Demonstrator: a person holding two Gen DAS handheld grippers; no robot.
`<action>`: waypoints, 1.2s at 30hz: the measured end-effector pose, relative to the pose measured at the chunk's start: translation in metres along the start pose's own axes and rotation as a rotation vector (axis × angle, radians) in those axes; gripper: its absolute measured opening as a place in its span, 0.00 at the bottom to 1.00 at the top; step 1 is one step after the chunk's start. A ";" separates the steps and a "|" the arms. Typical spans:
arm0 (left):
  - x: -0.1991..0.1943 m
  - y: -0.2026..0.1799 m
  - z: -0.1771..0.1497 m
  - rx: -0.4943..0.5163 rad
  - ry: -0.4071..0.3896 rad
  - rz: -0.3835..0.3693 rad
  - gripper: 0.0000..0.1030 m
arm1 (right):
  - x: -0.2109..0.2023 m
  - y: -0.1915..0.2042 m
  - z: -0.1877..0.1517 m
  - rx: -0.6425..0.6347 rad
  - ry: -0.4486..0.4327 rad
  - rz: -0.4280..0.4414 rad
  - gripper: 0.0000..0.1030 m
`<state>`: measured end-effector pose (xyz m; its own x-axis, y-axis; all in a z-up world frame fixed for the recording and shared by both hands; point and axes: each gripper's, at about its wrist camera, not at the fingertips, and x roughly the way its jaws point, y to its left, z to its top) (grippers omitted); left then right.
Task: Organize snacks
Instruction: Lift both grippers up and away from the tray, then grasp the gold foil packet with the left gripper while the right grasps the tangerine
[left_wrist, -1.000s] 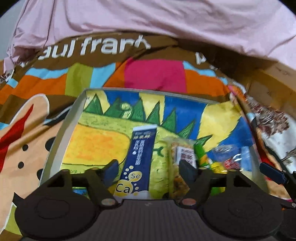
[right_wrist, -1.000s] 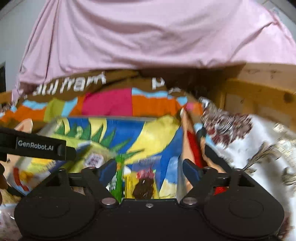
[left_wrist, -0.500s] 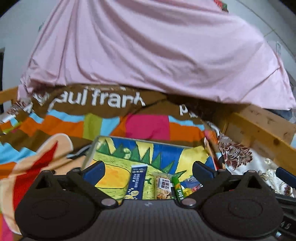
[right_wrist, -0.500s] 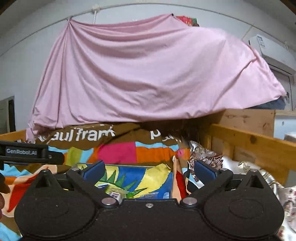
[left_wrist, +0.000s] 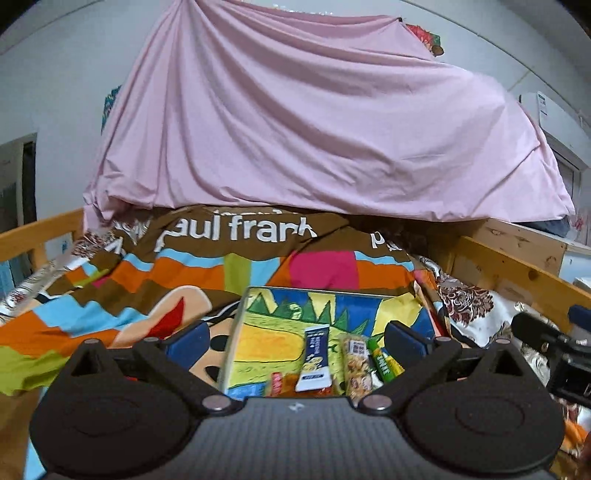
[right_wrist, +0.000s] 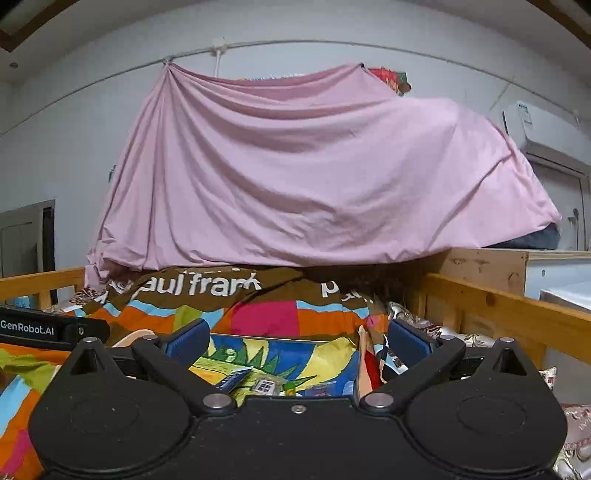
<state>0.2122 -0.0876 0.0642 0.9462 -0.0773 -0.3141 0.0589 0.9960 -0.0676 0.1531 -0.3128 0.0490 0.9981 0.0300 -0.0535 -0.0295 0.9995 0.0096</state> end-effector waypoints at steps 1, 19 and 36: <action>-0.005 0.001 -0.002 0.007 -0.003 0.004 1.00 | -0.005 0.002 -0.002 -0.003 0.000 0.002 0.99; -0.076 0.018 -0.031 0.134 -0.006 0.015 1.00 | -0.059 0.033 -0.031 -0.008 0.132 0.110 0.99; -0.073 0.027 -0.066 0.191 0.099 0.017 1.00 | -0.046 0.053 -0.052 -0.134 0.296 0.106 0.99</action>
<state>0.1233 -0.0582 0.0228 0.9123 -0.0554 -0.4057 0.1116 0.9870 0.1160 0.1023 -0.2608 0.0001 0.9307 0.1156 -0.3469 -0.1592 0.9822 -0.0998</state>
